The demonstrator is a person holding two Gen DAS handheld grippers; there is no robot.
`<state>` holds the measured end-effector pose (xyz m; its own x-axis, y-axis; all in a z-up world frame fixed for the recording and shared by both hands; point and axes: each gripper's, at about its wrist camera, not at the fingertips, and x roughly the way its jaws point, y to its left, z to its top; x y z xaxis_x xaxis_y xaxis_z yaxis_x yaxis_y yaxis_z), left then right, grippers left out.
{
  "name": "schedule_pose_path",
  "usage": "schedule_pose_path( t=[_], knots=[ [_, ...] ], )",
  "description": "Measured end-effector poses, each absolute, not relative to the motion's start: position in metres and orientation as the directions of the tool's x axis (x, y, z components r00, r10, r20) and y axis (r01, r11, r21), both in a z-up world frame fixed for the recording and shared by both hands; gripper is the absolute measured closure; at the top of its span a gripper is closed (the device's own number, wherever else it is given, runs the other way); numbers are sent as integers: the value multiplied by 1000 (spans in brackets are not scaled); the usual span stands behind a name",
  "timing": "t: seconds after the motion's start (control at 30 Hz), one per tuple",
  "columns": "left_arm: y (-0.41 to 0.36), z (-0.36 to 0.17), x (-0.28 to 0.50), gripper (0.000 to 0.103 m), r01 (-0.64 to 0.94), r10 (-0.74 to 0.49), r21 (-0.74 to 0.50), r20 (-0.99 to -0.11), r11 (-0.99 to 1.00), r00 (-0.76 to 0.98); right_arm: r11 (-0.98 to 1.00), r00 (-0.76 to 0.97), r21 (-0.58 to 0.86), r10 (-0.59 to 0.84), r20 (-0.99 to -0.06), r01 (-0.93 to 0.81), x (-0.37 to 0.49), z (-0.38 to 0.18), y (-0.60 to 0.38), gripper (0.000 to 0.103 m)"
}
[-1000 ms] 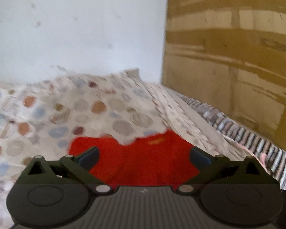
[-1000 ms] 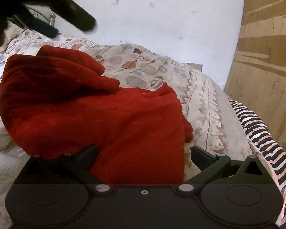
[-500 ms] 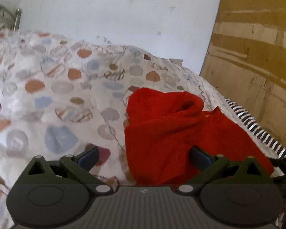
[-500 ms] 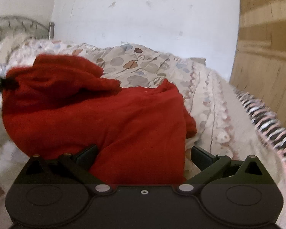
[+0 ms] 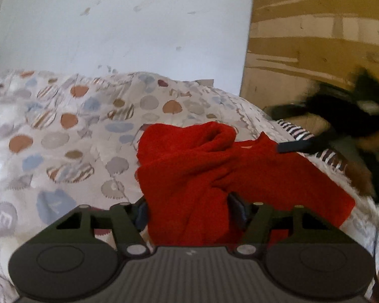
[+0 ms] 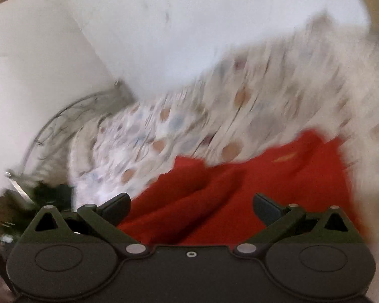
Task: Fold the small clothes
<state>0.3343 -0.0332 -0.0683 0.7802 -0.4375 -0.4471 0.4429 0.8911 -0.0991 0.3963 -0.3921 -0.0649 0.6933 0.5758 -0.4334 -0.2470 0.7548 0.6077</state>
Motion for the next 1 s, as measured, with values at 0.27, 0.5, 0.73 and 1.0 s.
schedule_pose_path(
  t=[0.27,0.5,0.73,1.0],
  knots=[
    [-40,-66,322,54,478,-434,-11,-436,879,788,521,500,853,744,-444,-18,494,-110,-380,0],
    [-54,-56,307,64,504,-434,87,-395,860,810,534,524,845,714,-464,20,490,-107,-368,11],
    [-85,-32,294,71,572,-492,186,-344,799,799,628,593,777,644,-483,-50,476,-87,-375,78],
    [-151,-14,290,80,727,-645,181,-355,663,676,724,756,670,528,-387,-163,424,-15,-437,84]
  ],
)
